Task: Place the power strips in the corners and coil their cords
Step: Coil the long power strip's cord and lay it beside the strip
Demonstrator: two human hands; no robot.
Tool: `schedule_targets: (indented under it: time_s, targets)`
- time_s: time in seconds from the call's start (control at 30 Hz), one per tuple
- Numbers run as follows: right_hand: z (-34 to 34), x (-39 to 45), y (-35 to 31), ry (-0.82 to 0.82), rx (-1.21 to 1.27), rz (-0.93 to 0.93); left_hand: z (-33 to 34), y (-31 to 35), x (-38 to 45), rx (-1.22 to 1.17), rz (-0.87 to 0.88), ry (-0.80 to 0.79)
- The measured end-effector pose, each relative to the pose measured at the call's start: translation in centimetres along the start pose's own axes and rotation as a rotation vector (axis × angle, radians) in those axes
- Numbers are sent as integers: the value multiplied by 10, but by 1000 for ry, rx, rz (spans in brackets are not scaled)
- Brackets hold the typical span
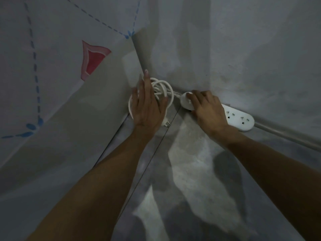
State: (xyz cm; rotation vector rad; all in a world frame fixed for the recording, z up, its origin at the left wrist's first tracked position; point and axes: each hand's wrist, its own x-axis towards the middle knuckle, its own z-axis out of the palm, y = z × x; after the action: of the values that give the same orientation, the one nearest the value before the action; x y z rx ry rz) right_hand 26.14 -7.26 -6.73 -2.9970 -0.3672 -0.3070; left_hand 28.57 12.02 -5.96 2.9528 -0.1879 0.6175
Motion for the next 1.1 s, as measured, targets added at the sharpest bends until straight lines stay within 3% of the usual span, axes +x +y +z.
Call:
schedule_targets:
  time_s: [0.23,0.53,0.83,0.93,1.1]
  targets:
    - [8,0,0,11,-20,-58,3,-7,3,149,137,-128]
    - [16,0,4,48,16,-87,25,-2,18,84,101,-220]
    - [22,-9,10,102,-5,-99,30,-9,9,27,-7,-62]
    - [22,-12,9,82,0,-87,29,2,-14,48,-155,38]
    - [21,-10,13,60,-11,-118,29,11,-22,-5,-226,60]
